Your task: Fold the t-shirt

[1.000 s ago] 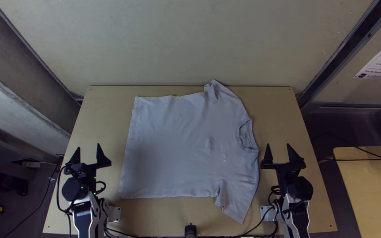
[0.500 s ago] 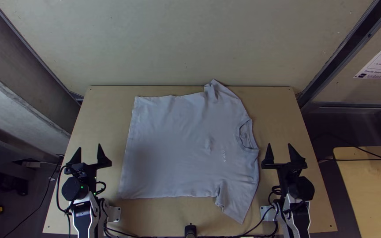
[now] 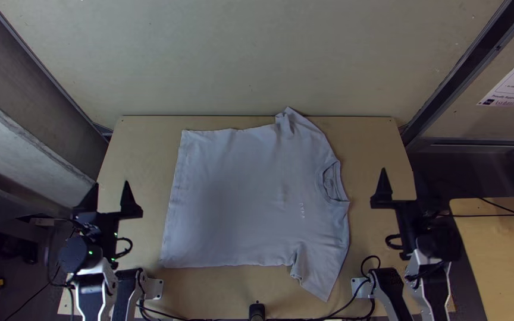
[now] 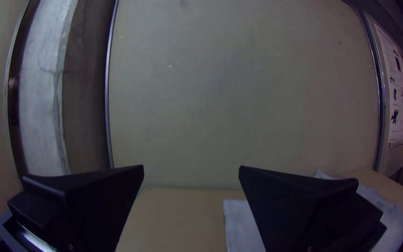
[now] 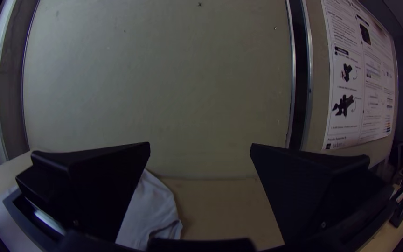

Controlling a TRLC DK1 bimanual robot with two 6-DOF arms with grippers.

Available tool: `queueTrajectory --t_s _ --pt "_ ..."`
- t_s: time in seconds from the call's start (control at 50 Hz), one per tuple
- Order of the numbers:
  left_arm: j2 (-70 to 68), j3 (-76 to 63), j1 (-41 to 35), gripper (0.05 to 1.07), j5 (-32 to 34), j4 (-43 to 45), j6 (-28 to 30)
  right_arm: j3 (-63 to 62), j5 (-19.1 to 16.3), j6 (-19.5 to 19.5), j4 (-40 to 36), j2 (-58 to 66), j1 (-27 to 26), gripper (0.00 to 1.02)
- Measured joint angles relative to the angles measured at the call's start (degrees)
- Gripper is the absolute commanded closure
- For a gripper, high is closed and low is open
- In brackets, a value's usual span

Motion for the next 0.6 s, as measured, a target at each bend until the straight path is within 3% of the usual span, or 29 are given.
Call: queueTrajectory --t_s 0.6 --pt "41.33 44.83 -3.76 0.09 -1.79 -3.69 -1.84 36.44 0.24 -0.42 -6.38 36.54 0.00 0.04"
